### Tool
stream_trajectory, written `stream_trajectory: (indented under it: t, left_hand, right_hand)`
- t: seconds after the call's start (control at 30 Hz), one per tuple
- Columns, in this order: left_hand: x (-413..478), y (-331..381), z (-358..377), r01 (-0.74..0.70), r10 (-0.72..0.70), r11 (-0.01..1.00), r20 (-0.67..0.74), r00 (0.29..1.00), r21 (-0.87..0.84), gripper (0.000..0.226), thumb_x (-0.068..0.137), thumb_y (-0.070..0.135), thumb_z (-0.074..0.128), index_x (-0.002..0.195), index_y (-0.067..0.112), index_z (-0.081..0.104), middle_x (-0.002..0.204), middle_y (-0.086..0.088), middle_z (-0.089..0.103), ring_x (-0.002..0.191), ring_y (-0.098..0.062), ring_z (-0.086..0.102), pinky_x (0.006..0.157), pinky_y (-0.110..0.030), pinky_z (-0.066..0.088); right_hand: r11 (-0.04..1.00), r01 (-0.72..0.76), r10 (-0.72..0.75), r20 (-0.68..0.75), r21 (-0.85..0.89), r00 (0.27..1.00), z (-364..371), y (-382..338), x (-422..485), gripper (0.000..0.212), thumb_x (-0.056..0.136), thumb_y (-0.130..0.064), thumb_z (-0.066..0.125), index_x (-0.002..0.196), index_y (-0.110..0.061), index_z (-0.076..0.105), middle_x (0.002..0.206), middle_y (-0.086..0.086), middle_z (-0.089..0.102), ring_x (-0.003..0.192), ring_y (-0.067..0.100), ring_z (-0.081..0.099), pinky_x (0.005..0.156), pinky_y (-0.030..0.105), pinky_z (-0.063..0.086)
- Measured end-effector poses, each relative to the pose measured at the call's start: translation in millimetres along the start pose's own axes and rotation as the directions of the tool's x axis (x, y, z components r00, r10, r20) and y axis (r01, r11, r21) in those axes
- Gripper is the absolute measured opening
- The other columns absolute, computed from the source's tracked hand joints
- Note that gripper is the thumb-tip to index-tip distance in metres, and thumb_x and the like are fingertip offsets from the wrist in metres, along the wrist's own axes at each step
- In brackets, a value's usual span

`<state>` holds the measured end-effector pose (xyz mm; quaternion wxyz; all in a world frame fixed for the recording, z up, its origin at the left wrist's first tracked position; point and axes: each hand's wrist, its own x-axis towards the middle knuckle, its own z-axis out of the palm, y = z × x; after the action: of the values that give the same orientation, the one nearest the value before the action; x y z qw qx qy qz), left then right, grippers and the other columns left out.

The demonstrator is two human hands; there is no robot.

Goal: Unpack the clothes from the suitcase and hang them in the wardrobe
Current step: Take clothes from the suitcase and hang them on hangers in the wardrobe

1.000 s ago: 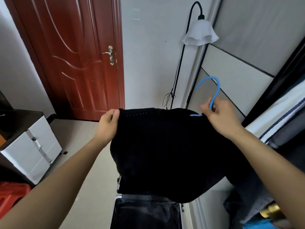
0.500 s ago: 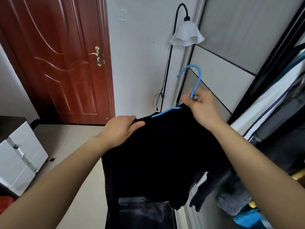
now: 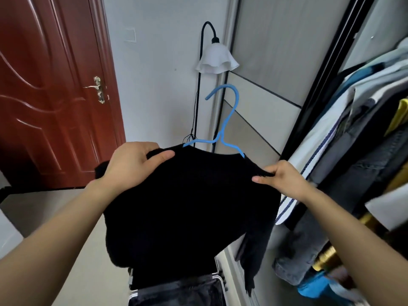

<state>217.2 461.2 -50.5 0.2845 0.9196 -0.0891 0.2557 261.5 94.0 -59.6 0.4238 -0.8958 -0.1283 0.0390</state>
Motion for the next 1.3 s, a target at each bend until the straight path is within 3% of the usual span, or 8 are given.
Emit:
stream_trajectory:
  t: [0.07, 0.23, 0.43, 0.5, 0.57, 0.77, 1.03, 1.3]
  left_hand:
    - [4.8, 2.9, 4.6, -0.005, 0.005, 1.000, 0.012, 1.000, -0.004, 0.050, 0.087, 0.057, 0.055, 0.056, 0.018, 0.053, 0.048, 0.001, 0.051, 0.052, -0.016, 0.055, 0.052, -0.033, 0.038]
    - [24.4, 13.4, 2.8, -0.048, 0.053, 0.997, 0.075, 0.996, -0.064, 0.058, 0.089, 0.060, 0.049, 0.054, 0.014, 0.044, 0.044, 0.004, 0.041, 0.044, -0.012, 0.040, 0.051, -0.032, 0.033]
    - [46.6, 38.9, 2.5, -0.098, 0.101, 0.989, 0.022, 0.995, -0.109, 0.064, 0.088, 0.062, 0.047, 0.054, 0.009, 0.036, 0.045, 0.002, 0.034, 0.044, -0.013, 0.034, 0.051, -0.029, 0.029]
    - [53.2, 45.5, 4.9, -0.067, 0.067, 0.983, -0.007, 0.998, -0.170, 0.064, 0.088, 0.059, 0.053, 0.053, 0.007, 0.037, 0.046, -0.001, 0.034, 0.045, -0.014, 0.035, 0.052, -0.029, 0.030]
    - [56.1, 51.5, 13.0, -0.058, 0.063, 0.977, 0.018, 0.998, -0.203, 0.064, 0.087, 0.058, 0.056, 0.052, 0.008, 0.039, 0.046, 0.000, 0.035, 0.047, -0.017, 0.037, 0.054, -0.030, 0.031]
    - [54.4, 72.7, 50.3, -0.124, 0.164, 0.953, 0.126, 0.978, -0.277, 0.066, 0.080, 0.066, 0.054, 0.055, 0.006, 0.050, 0.051, -0.008, 0.043, 0.049, -0.013, 0.043, 0.055, -0.029, 0.036]
    - [51.9, 89.9, 107.7, -0.197, 0.366, 0.864, 0.311, 0.877, -0.463, 0.075, 0.074, 0.083, 0.045, 0.062, 0.009, 0.045, 0.053, 0.001, 0.041, 0.051, -0.012, 0.042, 0.056, -0.036, 0.037]
    - [8.8, 181.2, 180.4, -0.074, 0.464, 0.716, 0.394, 0.794, -0.694, 0.015, 0.098, 0.041, 0.042, 0.095, 0.038, 0.057, 0.096, 0.014, 0.063, 0.094, 0.010, 0.056, 0.085, -0.014, 0.040]
  right_hand:
    - [1.000, 0.021, -0.021, 0.023, 0.016, 1.000, 1.7, -3.6, -3.3, 0.010, 0.082, -0.018, 0.078, 0.086, -0.009, 0.077, 0.083, 0.015, 0.074, 0.075, 0.019, 0.069, 0.082, 0.046, 0.057]
    - [0.970, 0.235, -0.220, -0.168, 0.069, 0.961, 6.4, -46.5, -3.2, 0.028, 0.093, -0.019, 0.065, 0.068, -0.030, 0.072, 0.058, -0.012, 0.062, 0.055, 0.001, 0.052, 0.059, 0.015, 0.041]
    - [0.957, 0.289, -0.274, -0.211, 0.040, 0.938, -7.2, -73.2, -16.3, 0.031, 0.093, -0.015, 0.065, 0.070, -0.034, 0.074, 0.060, -0.014, 0.067, 0.057, 0.000, 0.060, 0.060, 0.015, 0.047]
    - [0.969, 0.248, -0.239, -0.227, 0.012, 0.944, -19.1, -63.4, -23.4, 0.010, 0.089, -0.021, 0.070, 0.091, -0.021, 0.079, 0.082, -0.004, 0.076, 0.080, 0.014, 0.072, 0.078, 0.031, 0.058]
    - [0.990, 0.134, -0.138, -0.203, -0.030, 0.969, -31.6, -52.0, -35.3, 0.029, 0.081, -0.038, 0.075, 0.096, -0.012, 0.079, 0.090, 0.011, 0.076, 0.091, 0.030, 0.071, 0.085, 0.043, 0.057]
    - [0.995, 0.095, -0.097, -0.074, -0.025, 0.993, -40.5, -76.0, -62.1, 0.019, 0.088, -0.022, 0.071, 0.107, -0.021, 0.072, 0.086, -0.013, 0.068, 0.079, -0.002, 0.062, 0.077, 0.015, 0.047]
    - [0.985, -0.170, 0.168, 0.107, 0.012, 0.980, -46.7, -97.4, -115.9, 0.019, 0.098, -0.021, 0.057, 0.083, -0.009, 0.059, 0.065, 0.008, 0.069, 0.060, 0.014, 0.065, 0.062, 0.025, 0.050]
    - [0.895, -0.254, 0.300, -0.074, 0.366, 0.951, -58.2, -98.7, -200.3, 0.034, 0.089, -0.017, 0.062, 0.101, 0.014, 0.060, 0.069, 0.008, 0.069, 0.064, 0.016, 0.065, 0.066, 0.023, 0.053]
